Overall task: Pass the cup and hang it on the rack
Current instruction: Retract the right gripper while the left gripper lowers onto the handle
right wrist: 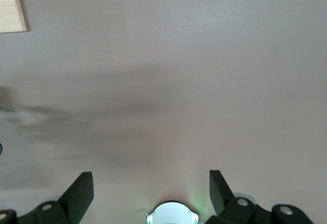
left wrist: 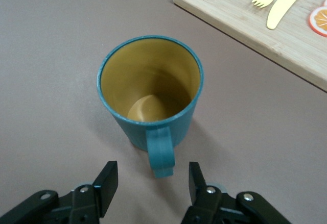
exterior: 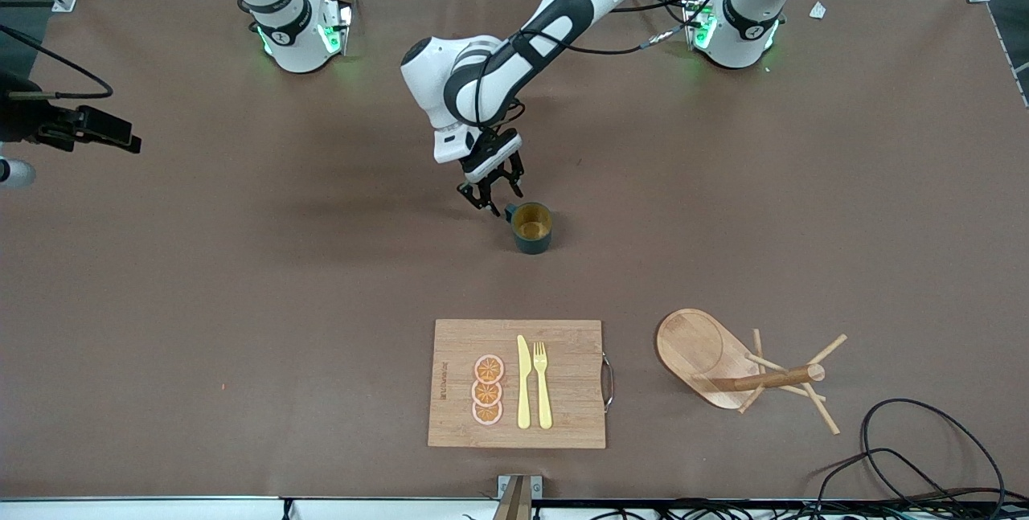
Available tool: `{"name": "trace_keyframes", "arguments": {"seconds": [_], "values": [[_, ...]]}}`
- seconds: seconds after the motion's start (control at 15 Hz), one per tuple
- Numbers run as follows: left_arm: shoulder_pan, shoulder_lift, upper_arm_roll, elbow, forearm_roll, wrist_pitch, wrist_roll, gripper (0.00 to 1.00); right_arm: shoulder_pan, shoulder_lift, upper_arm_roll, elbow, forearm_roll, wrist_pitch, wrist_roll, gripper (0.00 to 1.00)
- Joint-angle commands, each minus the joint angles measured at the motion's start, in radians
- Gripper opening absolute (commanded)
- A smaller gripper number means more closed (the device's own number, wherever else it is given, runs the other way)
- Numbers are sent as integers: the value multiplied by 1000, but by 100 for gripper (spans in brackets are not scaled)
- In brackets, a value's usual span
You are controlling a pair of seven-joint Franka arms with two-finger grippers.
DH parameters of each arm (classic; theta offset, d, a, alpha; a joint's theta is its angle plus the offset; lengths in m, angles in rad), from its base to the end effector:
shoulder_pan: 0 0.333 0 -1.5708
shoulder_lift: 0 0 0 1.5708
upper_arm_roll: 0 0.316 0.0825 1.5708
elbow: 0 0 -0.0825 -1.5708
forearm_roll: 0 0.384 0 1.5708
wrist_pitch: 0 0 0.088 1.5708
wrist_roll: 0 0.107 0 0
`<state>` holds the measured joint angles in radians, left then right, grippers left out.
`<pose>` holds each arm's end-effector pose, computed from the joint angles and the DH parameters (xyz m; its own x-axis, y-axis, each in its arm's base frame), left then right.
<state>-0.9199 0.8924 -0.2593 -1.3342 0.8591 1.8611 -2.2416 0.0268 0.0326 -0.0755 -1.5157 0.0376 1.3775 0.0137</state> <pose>0.3612 -0.6179 0.1911 0.5999 0.5357 0.5942 0.6663 -0.7457 -0.0005 0.5429 -0.0212 0.6170 0.9839 -0.0548 -0.1702 -0.0612 -0.9976 -0.0328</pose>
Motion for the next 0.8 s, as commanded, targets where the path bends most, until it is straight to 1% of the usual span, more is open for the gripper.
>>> {"name": "trace_keyframes", "arguments": {"seconds": [0.0, 0.13, 0.27, 0.4, 0.47, 0.53, 0.67, 0.73], "values": [[-11, 20, 20, 29, 20, -2, -13, 60, 4, -88, 3, -86, -2, 14, 20, 100], [-13, 20, 21, 29, 20, -3, -32, 57, 4, -132, 2, -139, -2, 40, 20, 100], [-11, 20, 20, 29, 18, -2, -56, 56, 4, -137, 2, -147, -4, 51, 19, 100], [-11, 20, 20, 27, 18, -2, -56, 50, 1, -152, -1, -147, -5, 48, 19, 100], [-11, 20, 20, 27, 17, -2, -53, 45, 1, -154, -3, -147, -5, 40, 17, 100], [-11, 16, 20, 29, 15, -2, -46, 33, 1, -157, -4, -146, -7, 32, 14, 100], [-10, 11, 18, 29, 14, -2, -42, 14, 2, -158, -4, -140, -8, 34, 11, 100], [-10, 8, 18, 29, 12, -2, -38, 9, 1, -158, -3, -135, -10, 38, 11, 100]]}}
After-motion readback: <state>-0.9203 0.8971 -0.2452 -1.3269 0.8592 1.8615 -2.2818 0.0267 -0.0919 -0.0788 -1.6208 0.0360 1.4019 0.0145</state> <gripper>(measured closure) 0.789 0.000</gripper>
